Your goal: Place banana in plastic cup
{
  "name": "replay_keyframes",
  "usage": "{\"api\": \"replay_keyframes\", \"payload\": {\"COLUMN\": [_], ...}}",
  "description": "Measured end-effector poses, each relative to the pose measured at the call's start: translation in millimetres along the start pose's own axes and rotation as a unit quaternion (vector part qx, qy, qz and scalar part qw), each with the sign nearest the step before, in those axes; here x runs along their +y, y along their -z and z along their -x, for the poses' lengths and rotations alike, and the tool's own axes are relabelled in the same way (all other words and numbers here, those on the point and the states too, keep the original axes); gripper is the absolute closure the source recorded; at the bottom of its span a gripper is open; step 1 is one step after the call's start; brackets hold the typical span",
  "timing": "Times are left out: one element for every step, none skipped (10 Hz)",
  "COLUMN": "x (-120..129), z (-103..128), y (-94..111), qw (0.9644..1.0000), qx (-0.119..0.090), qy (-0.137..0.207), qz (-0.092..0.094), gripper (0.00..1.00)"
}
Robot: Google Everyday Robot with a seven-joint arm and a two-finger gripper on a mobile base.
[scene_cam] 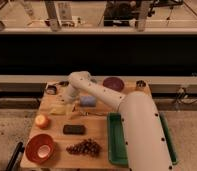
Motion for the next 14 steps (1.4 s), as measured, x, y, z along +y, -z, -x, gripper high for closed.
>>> {"api": "replay_keyframes", "payload": {"x": [0.8,1.3,1.3,1.7,1.4,1.2,1.3,1.8,1.4,-2.1,-7.8,-13.0,-18.5,-22.7], "z": [-1.7,-2.7,-3.0,-3.1,-2.7,-2.2,-1.7,-1.4,-2.3,-2.3,1.0,4.5,8.3,10.7], "y": [-1.1,-2.0,-2.4,-3.1,-3.6,-4.1,-4.2,-3.0,0.1,7.8,22.0,33.4,55.6,75.8], "qw": [1.0000,1.0000,1.0000,1.0000,1.0000,0.9999,0.9999,0.9998,0.9998,0.9998,0.9997,0.9996,0.9994,0.9990], "qx": [-0.001,-0.002,-0.004,-0.005,-0.007,-0.010,-0.013,-0.017,-0.019,-0.019,-0.019,-0.020,-0.020,-0.020], "qy": [-0.002,-0.003,-0.003,-0.003,-0.002,-0.001,0.001,0.001,0.000,-0.001,-0.002,-0.004,-0.009,-0.012], "qz": [0.000,0.000,-0.001,-0.001,-0.002,-0.002,-0.001,-0.001,-0.004,-0.010,-0.015,-0.021,-0.028,-0.039], "gripper": [0.20,0.21,0.27,0.35,0.42,0.52,0.62,0.74,0.84,0.94,1.00,1.00,1.00,1.00]}}
